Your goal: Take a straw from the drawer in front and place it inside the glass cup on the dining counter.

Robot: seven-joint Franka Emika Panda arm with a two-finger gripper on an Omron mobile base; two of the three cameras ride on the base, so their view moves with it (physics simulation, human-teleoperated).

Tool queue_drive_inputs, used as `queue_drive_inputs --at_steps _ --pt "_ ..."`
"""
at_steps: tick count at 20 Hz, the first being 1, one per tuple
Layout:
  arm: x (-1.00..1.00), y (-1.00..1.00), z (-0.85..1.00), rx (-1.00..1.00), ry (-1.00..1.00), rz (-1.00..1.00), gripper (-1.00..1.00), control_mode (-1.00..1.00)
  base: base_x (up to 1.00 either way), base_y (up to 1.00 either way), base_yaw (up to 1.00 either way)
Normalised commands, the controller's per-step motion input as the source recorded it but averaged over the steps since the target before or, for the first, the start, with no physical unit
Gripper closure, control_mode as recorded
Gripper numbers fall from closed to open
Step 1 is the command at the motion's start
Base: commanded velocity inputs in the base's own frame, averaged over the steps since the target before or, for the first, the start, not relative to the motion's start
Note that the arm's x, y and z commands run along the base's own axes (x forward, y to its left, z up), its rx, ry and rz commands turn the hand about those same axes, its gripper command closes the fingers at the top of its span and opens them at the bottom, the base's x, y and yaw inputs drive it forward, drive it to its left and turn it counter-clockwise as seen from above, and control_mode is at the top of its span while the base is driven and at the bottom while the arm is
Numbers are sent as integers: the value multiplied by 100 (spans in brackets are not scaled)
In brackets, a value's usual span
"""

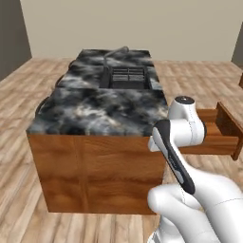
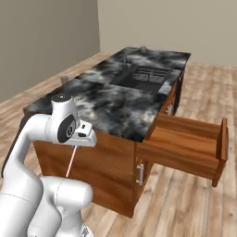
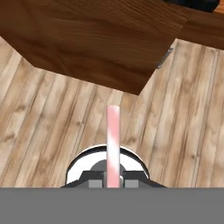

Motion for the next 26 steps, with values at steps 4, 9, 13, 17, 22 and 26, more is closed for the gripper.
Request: queue_drive_inputs --at_steps 4,9,13,17,22,26 --pt "0 0 0 0 0 0 100 100 10 100 -29" --pt "0 0 0 0 0 0 100 100 4 100 -30" --pt "0 0 0 0 0 0 100 100 0 100 -32" --pt "0 0 0 0 0 0 100 100 0 100 -34" --pt "0 0 0 0 0 0 100 100 0 100 -39" --pt "0 0 0 0 0 0 100 100 0 100 -42"
